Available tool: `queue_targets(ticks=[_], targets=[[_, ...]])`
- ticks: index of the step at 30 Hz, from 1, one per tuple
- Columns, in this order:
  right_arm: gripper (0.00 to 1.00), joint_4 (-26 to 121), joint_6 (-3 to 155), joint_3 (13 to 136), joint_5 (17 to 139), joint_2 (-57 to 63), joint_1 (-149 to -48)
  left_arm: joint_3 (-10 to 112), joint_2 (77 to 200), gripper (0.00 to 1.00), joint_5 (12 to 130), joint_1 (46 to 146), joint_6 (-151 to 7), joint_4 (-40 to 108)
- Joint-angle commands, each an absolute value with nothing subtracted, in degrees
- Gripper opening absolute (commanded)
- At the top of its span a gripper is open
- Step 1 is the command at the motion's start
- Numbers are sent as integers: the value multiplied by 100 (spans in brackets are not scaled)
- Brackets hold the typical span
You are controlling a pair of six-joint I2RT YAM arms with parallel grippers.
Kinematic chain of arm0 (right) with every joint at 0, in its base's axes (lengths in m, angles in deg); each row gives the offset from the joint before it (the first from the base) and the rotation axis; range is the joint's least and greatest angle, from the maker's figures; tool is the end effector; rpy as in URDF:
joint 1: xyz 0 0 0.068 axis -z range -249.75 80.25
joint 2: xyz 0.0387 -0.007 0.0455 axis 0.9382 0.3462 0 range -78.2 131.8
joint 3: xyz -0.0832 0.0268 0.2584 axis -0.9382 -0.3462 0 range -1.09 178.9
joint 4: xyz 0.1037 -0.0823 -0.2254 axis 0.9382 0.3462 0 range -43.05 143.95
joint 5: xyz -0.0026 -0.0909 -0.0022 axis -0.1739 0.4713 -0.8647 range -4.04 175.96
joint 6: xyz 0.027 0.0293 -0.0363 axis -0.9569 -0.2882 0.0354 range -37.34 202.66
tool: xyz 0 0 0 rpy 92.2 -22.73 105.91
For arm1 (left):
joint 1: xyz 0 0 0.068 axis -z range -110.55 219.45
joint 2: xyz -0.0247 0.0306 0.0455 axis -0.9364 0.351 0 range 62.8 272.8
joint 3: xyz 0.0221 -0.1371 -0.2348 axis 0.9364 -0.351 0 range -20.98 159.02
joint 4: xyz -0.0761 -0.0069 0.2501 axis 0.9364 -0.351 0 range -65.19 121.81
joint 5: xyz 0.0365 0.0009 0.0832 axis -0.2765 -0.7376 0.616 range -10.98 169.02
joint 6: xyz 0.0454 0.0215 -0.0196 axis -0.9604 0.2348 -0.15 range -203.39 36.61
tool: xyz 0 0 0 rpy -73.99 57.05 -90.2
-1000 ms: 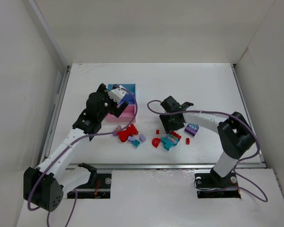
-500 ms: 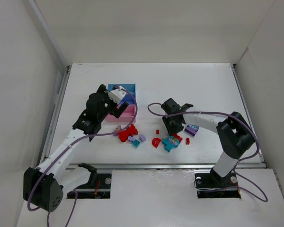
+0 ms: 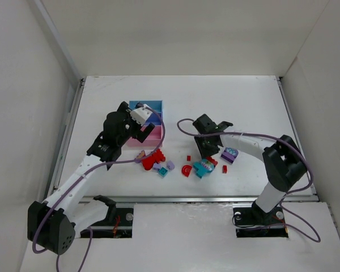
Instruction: Sort the legos into containers by color
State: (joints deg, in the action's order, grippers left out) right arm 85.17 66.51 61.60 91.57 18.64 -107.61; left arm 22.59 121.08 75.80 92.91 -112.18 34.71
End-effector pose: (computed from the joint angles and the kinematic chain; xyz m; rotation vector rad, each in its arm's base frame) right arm 0.2556 0.1942 0.1834 -0.5108 2.7759 0.0756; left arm 0.2199 -0.0976 0.3115 0.8186 1.5767 0.0172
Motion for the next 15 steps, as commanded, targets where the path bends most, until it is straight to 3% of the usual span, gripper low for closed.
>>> queue_targets(ticks=[1, 15], targets=[[0, 8492, 6350, 6780, 9632, 1304, -10763, 2435, 12064, 100, 7165, 9344, -11054, 3462], [0, 7684, 6130, 8547, 10976, 943, -10763, 4482, 13768, 100, 4230, 9397, -9957, 2768]])
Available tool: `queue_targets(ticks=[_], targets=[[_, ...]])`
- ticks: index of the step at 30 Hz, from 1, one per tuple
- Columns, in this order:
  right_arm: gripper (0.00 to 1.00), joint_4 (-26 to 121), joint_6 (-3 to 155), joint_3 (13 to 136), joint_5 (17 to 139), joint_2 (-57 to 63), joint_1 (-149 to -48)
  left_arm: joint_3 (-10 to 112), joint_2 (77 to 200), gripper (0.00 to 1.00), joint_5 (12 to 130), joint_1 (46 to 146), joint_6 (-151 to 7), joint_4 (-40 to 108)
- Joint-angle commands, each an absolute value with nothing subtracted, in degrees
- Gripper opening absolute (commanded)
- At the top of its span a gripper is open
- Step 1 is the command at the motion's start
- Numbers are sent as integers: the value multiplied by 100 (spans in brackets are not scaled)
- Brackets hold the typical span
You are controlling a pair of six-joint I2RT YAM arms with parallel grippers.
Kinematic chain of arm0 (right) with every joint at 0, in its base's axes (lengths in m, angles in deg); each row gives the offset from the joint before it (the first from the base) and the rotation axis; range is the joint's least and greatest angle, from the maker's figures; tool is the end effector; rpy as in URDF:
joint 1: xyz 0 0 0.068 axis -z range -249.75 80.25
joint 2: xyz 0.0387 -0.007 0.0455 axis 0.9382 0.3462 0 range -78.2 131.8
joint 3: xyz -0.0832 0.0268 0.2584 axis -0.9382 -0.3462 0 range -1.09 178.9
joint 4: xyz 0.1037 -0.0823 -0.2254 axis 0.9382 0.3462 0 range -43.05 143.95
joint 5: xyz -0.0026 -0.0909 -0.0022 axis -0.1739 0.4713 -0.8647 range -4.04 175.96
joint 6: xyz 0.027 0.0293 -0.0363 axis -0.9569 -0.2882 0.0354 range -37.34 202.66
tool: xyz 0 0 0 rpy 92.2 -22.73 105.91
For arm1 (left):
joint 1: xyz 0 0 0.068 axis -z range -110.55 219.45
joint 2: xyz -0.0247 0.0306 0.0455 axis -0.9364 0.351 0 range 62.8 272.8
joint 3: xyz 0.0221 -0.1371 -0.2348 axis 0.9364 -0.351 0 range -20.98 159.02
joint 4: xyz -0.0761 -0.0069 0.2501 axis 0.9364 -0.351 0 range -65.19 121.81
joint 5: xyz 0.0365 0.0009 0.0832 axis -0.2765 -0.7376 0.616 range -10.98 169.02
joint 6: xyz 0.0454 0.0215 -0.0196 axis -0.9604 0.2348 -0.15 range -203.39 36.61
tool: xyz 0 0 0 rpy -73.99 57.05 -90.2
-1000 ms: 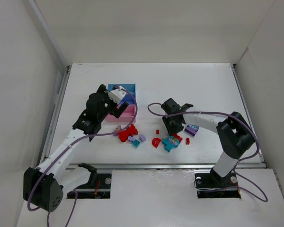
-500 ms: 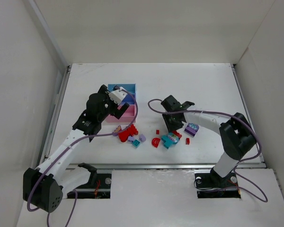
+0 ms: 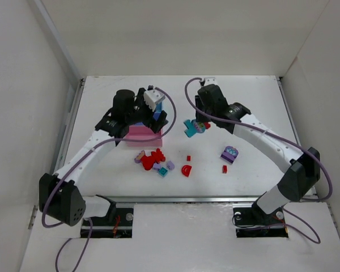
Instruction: Sort the legos into containers by color
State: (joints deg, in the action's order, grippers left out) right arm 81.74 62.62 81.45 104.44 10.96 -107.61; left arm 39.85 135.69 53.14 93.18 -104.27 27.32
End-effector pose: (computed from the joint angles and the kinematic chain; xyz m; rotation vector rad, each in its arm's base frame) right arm 0.2810 0.2042 0.3375 -0.1853 2.2469 0.1713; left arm 0.2648 -0.1333 0.3432 0.9834 1.5715 -0.4536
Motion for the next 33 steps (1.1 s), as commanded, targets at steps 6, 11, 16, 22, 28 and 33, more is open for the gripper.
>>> queue_targets(ticks=[6, 11, 16, 22, 28, 33], targets=[[0, 7043, 6077, 8680, 11338, 837, -10763, 5275, 14584, 100, 3317, 9450, -9315, 2970], [0, 6464, 6129, 8452, 11207, 723, -10815, 5749, 15069, 100, 2990, 9503, -9051, 3032], [0, 6216, 6130, 8398, 11207, 617, -10868, 6004, 15456, 100, 2849, 9503, -8980, 2786], [0, 6154, 6130, 8346, 11207, 617, -10868, 6119, 15579, 69, 2796, 9503, -9103, 2733], [0, 6049, 6130, 8293, 11075, 617, -10921, 6067, 15579, 36, 2796, 9503, -8840, 2961], [0, 5988, 6130, 8179, 10899, 565, -10921, 6119, 15579, 6, 2717, 9398, -8787, 3022]])
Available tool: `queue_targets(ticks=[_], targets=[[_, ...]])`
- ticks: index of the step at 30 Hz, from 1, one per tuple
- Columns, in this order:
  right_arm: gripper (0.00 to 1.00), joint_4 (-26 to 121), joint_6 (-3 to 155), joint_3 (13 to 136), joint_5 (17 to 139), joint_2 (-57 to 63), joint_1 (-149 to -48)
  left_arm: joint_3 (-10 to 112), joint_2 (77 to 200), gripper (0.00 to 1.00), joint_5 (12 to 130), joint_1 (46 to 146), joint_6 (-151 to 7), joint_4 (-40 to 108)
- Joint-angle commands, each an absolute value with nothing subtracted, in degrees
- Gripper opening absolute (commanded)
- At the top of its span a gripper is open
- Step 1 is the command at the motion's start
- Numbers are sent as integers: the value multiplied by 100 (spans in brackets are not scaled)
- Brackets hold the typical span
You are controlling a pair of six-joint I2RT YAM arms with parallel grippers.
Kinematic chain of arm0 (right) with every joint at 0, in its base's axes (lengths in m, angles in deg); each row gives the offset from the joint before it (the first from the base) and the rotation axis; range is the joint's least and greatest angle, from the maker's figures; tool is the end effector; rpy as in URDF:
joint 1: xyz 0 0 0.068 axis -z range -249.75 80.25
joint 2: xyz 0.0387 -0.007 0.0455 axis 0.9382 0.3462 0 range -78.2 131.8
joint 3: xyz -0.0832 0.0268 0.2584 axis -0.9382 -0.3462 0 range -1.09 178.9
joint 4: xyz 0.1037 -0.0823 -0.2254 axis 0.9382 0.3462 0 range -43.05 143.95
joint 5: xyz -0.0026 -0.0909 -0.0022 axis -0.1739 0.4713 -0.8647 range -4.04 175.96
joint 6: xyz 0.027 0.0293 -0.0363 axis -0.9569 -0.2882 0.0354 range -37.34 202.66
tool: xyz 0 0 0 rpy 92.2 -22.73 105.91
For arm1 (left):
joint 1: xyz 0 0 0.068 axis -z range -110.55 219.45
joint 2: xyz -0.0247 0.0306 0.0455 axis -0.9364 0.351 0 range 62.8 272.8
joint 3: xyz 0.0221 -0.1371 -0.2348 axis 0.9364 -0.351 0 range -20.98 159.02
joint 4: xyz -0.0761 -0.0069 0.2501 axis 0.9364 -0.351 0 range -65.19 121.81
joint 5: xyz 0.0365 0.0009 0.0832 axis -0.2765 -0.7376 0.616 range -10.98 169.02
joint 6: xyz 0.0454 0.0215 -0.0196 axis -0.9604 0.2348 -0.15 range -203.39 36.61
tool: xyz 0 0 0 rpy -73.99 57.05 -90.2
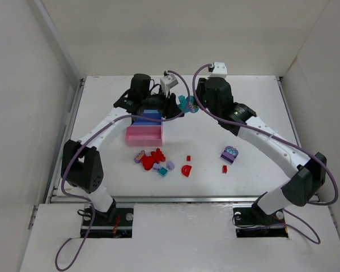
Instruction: Sort the legos into containers by color
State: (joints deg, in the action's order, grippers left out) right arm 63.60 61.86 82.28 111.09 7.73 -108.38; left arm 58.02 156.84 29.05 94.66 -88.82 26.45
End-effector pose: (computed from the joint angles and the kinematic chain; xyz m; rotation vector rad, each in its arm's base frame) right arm 0.2821 0.2061 0.3908 0.0026 1.8838 0.2952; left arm 0.3336 -0.1872 0.3375 1.0611 1.6172 -1.0645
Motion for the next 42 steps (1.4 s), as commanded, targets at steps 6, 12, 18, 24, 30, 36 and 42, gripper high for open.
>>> queue_targets(ticks=[6, 12, 18, 24, 30, 36, 42], targets=[[0, 6039, 6183, 8126, 11020, 626, -10921, 6058, 15579, 0, 2831, 9397, -8725, 3023], [0, 6356, 5980, 7941, 10673, 679, -10483, 6005, 15474, 0, 3515, 9292, -9304, 2461], [0, 5673, 6217, 7862, 8413, 1135, -9989, 5470, 14870, 0, 4131, 8818, -9648, 2250], [0, 4670, 7050, 8466, 6455, 2205, -10454, 4398, 13691, 0, 5264, 7913, -9701, 2407], [0, 4363, 7905, 9014, 5337, 3244, -11017, 3257, 12179, 0, 6767, 7701, -9051, 2997], [0, 3500, 8151, 8864, 5352, 3543, -11316, 2771, 11396, 0, 7041, 7701, -8796, 3049], [14, 3377, 8213, 8864, 5599, 3834, -11448, 2762, 11465, 0, 7041, 7701, -8796, 2997]])
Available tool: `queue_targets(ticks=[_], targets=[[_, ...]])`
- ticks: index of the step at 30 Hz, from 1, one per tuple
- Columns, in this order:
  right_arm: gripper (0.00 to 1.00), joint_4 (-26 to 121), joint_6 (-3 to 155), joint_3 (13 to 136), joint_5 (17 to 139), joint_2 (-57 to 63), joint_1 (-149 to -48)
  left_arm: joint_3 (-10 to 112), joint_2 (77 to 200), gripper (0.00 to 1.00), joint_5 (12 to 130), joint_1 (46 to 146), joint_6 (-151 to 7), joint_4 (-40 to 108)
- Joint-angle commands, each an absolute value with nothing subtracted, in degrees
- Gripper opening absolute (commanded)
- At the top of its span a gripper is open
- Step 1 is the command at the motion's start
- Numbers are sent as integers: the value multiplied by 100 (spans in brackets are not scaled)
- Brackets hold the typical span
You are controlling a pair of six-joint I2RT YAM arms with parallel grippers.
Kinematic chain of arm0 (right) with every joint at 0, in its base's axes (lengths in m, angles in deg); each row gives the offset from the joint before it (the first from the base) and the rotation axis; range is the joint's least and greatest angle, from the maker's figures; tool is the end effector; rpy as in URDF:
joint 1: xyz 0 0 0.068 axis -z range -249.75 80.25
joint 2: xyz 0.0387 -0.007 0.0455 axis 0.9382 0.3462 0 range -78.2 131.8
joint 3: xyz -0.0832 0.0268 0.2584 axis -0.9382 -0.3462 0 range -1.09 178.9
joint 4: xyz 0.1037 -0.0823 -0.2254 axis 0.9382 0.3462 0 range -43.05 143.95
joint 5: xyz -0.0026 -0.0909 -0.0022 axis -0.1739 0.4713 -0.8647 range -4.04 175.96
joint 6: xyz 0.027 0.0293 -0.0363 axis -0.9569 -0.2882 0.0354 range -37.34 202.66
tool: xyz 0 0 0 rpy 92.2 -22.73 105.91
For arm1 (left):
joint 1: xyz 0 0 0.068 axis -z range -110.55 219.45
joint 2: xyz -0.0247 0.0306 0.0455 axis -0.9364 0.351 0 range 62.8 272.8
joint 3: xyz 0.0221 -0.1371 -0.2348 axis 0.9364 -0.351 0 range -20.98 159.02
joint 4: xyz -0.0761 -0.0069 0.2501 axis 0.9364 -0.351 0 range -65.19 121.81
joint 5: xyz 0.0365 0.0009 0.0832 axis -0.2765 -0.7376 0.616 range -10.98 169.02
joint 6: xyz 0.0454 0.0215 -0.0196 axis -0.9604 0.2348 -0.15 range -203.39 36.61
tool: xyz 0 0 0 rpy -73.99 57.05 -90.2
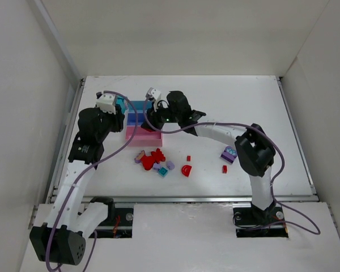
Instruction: Sort the legos into containers by color
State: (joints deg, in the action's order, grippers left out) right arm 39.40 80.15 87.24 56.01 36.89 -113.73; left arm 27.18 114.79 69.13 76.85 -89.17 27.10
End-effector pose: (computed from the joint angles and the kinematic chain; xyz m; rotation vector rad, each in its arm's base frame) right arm 0.3307 0.3438 0.2613 -1.0446 1.7044 1.0334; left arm 0.2112 -0.0336 0.3489 0.3240 1.6896 -0.1693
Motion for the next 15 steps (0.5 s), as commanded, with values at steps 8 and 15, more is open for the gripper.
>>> queue_targets(ticks=[8, 15], targets=[[100, 3377, 8213, 8724, 5405, 3571, -11448, 2815, 11519, 0, 6716, 7701, -9041, 2997], [100, 3377, 8265, 8258, 5591, 2438, -11212, 2954, 11712, 0, 5455, 7701, -9559, 2997]])
